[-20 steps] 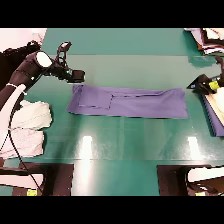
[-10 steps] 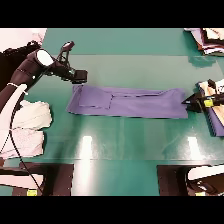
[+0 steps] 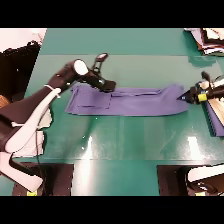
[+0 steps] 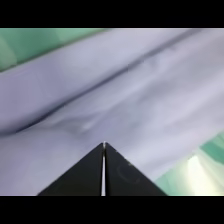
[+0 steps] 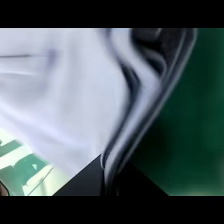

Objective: Fold the shirts.

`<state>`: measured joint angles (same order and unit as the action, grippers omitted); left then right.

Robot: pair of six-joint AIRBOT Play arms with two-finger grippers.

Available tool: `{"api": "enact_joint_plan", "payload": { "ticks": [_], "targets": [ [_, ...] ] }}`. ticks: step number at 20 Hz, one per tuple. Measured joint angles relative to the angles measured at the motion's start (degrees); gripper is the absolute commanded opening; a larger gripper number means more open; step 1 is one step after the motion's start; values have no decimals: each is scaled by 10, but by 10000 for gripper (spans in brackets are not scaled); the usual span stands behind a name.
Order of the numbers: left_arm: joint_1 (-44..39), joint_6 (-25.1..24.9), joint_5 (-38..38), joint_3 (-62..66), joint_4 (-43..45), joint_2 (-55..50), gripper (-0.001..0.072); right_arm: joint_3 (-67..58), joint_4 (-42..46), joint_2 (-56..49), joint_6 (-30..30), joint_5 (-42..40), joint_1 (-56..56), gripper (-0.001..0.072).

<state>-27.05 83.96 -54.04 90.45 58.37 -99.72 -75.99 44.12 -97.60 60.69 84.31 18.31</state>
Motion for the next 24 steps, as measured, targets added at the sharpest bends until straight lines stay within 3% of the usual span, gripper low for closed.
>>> {"api": "enact_joint_plan", "payload": {
  "ticks": [7,14,19,24],
  "targets": [
    [-73,9,-4,108,-45,-113,24,-127,-9,119,80,39,-70,12],
    [-100,15,0,135,-83,-164,24,-233,-11,152,127,30,-218,12],
    [-94,15,-5,146,-91,-171,24,-264,-11,155,137,1,-291,12],
    [-20,14,-65,192,-78,-145,24,-270,-11,141,138,-18,-346,13]
  ]
}}
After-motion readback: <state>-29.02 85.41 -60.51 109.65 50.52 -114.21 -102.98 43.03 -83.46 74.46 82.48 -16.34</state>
